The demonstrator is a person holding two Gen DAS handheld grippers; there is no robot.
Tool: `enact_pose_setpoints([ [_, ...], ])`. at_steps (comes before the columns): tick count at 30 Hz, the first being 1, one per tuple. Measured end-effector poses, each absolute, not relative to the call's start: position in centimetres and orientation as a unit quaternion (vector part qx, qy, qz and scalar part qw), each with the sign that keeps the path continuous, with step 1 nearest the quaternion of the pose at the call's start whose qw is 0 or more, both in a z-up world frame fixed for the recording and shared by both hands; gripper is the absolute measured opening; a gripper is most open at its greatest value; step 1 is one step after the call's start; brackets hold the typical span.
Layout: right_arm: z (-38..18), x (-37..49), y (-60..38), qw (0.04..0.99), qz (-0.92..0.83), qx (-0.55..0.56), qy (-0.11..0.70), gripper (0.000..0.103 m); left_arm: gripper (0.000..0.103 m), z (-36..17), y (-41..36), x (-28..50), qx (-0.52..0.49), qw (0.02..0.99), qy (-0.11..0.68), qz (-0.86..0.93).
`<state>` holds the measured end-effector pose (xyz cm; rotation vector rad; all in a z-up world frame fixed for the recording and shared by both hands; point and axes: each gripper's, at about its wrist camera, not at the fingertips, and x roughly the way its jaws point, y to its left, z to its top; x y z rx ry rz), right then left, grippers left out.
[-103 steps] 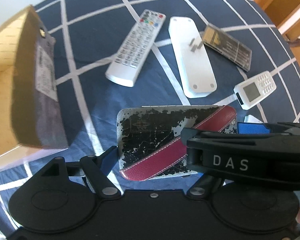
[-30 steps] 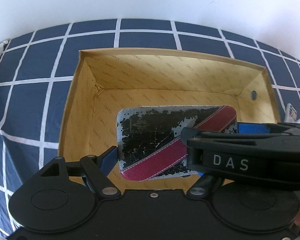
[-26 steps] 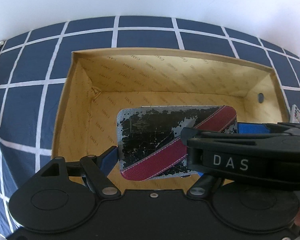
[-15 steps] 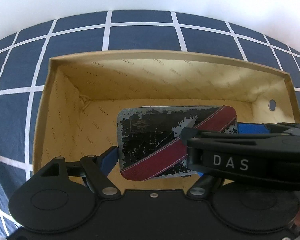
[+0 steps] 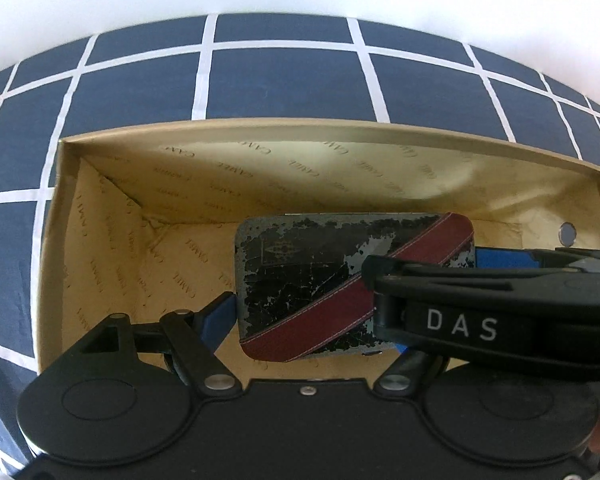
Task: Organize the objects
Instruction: 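Carry the phone case with the left gripper over the box, then lower the phone case into the box and open the left gripper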
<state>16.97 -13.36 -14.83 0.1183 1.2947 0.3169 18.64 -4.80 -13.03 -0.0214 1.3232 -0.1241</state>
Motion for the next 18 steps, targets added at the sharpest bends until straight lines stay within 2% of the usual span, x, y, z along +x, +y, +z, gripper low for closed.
enact_pose_setpoints([
  [4, -15.31, 17.33, -13.21, 0.78, 0.145, 0.055, 0.606, 0.081, 0.075, -13.49, -4.74, 19.13, -0.011, 0.784, 0.618, -0.061],
  [18, -14.84, 17.62, -13.56, 0.781, 0.143, 0.063, 0.605, 0.081, 0.082, -12.69, -4.43, 19.06, -0.024, 0.784, 0.617, -0.065],
])
